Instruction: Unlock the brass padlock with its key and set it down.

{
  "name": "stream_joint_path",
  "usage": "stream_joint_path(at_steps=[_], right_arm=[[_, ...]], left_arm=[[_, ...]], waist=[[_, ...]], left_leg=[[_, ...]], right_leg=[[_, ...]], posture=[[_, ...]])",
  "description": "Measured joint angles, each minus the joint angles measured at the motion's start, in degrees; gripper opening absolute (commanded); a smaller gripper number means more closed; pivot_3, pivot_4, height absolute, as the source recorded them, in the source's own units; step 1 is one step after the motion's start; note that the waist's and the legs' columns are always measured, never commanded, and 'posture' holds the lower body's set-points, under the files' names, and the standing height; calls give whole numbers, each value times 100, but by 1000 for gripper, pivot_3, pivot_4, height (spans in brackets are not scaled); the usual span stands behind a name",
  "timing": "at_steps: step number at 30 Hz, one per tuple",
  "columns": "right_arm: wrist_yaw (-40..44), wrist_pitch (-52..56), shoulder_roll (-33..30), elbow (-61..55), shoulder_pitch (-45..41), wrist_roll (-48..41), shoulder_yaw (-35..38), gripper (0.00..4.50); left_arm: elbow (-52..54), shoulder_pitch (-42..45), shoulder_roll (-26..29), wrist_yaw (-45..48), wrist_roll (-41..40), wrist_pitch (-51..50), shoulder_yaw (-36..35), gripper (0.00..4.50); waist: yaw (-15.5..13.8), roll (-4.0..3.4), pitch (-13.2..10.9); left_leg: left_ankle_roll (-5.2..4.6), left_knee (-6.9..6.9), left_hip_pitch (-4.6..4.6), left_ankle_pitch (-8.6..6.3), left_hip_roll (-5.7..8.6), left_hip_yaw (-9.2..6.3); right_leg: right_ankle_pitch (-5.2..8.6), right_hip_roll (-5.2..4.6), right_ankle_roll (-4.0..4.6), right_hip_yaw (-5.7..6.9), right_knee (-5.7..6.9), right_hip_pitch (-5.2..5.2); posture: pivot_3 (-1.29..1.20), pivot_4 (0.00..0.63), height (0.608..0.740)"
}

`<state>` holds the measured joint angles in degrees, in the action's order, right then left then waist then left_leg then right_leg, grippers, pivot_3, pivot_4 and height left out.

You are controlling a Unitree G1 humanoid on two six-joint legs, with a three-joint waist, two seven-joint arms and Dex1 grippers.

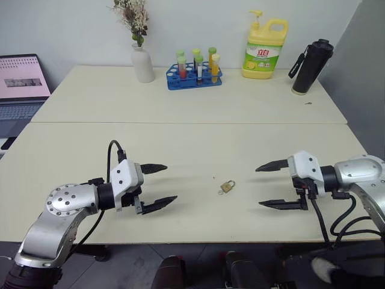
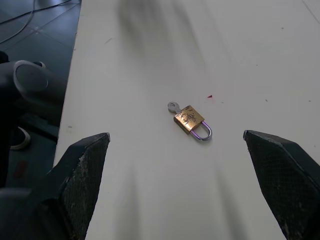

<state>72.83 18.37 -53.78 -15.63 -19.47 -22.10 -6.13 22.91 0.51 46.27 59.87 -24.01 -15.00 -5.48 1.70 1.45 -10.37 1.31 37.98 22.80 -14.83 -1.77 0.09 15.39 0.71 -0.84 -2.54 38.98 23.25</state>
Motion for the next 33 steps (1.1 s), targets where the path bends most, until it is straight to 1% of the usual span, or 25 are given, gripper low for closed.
stream_joint_path(at_steps=[2,6,8,10,15,21,31,33], right_arm=[[77,-63,264,295,-502,303,-393,4500],[363,-132,819,971,-1334,741,-1140,4500],[521,-290,1276,1563,-1842,955,-1491,4500],[717,-610,1604,2185,-2229,1252,-1828,4500],[995,-1362,2166,3489,-2589,1809,-2284,4500],[1230,-1966,2284,4349,-2833,2209,-2451,4500],[1331,-2247,2376,4664,-2900,2315,-2430,4500],[1333,-2305,2408,4736,-2923,2325,-2431,4145]], left_arm=[[194,-83,156,229,-16,3,140,4496],[410,-166,256,402,-47,-12,262,4496],[402,-177,254,387,36,35,326,4496],[398,-191,254,341,94,55,342,4496],[397,-291,252,266,190,73,339,4496],[404,-426,252,190,315,184,339,4496],[388,-459,248,159,440,327,349,4496],[349,-440,248,174,488,363,352,4500]], waist=[[37,0,-1],[16,-3,-3],[29,-3,-3],[17,-3,-3],[-22,-3,-3],[-12,-5,-4],[-2,-5,-3],[0,-5,-3]], left_leg=[[0,0,-2,0,-2,4],[0,0,-3,0,-3,0],[0,1,-2,0,-3,2],[0,1,-3,0,-4,1],[-1,1,6,0,4,0],[-1,0,3,0,1,-1],[-1,0,-2,0,-2,-2],[-1,0,-3,0,-2,-1]], right_leg=[[-1,2,0,0,2,2],[-1,4,1,1,4,2],[-2,8,2,2,4,3],[-11,7,19,5,4,3],[-17,-3,30,7,2,5],[-18,-8,32,8,5,5],[-18,-5,32,7,8,3],[-18,-4,32,7,8,3]], posture=[[0,150,740],[0,150,740],[0,150,740],[0,150,740],[0,150,740],[0,150,740],[0,150,740],[0,150,740]])
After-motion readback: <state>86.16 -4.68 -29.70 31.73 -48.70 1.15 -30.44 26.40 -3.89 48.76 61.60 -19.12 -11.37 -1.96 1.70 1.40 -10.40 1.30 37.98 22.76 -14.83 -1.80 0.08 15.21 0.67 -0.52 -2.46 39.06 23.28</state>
